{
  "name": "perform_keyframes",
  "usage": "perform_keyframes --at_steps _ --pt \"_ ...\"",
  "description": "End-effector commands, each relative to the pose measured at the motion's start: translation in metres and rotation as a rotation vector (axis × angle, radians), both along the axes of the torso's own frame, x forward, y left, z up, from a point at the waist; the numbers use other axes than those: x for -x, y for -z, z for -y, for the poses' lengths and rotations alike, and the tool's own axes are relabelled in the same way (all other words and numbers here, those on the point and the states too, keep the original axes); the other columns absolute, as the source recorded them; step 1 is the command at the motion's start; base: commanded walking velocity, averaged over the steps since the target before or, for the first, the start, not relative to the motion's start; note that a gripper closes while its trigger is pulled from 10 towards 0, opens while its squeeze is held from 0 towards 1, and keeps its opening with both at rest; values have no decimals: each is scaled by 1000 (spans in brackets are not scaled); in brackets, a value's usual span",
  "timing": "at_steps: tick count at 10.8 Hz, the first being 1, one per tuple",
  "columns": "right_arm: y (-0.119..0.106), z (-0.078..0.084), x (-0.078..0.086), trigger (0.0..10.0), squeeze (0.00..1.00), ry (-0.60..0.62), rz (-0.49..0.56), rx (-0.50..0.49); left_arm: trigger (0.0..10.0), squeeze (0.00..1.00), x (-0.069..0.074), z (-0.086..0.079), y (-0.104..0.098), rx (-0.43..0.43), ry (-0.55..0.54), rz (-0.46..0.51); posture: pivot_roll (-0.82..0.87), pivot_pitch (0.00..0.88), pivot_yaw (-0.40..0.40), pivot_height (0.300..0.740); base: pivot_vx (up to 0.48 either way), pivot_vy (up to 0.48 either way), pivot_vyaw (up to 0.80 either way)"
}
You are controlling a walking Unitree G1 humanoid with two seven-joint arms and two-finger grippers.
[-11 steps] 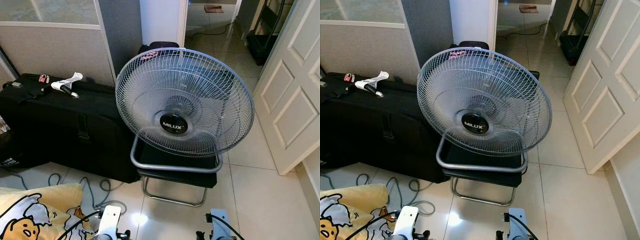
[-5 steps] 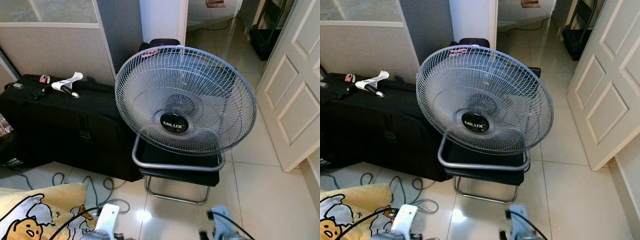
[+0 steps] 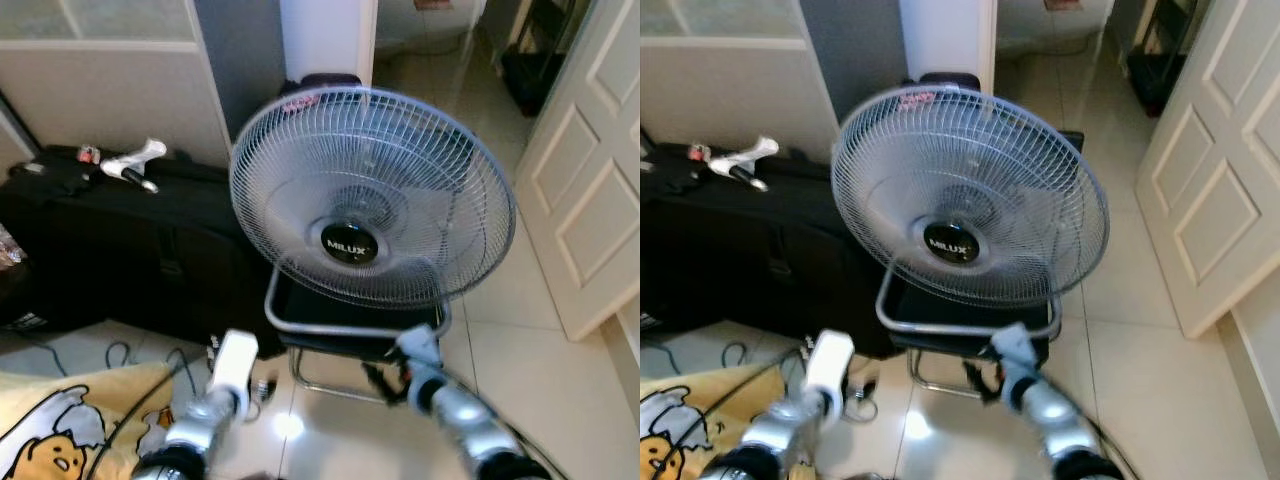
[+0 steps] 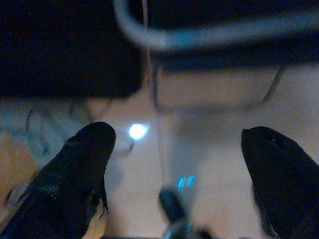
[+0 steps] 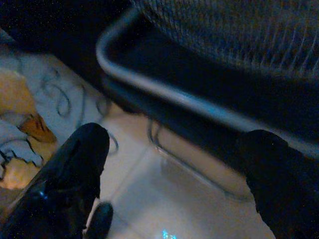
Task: Clean up the room
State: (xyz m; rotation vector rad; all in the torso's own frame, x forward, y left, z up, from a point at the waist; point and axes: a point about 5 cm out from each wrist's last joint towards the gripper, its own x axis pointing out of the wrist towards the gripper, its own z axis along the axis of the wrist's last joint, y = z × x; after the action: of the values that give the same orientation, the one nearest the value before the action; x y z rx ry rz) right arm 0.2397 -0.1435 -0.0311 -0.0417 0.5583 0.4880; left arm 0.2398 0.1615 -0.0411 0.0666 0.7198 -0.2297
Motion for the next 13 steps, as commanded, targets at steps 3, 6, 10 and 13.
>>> perform_keyframes --at_steps 3,6,10,13 --pt "-45 -12 -5 10000 1000 -94 171 -147 10000 1000 -6 -20 -40 8 -38 220 -122 0 78 740 0 0 267" --pt "-88 -17 -1 10000 1000 -92 330 -140 10000 0 10 -33 -99 20 -116 403 -111 0 60 740 0 0 800" --pt "-126 13 7 10000 1000 203 450 -49 10000 0 16 -17 -138 -100 -146 529 -42 0 -32 740 0 0 800" --pt "-120 22 16 10000 1000 320 355 -89 10000 0 11 -3 -136 20 -156 499 -89 0 -4 740 0 0 800"
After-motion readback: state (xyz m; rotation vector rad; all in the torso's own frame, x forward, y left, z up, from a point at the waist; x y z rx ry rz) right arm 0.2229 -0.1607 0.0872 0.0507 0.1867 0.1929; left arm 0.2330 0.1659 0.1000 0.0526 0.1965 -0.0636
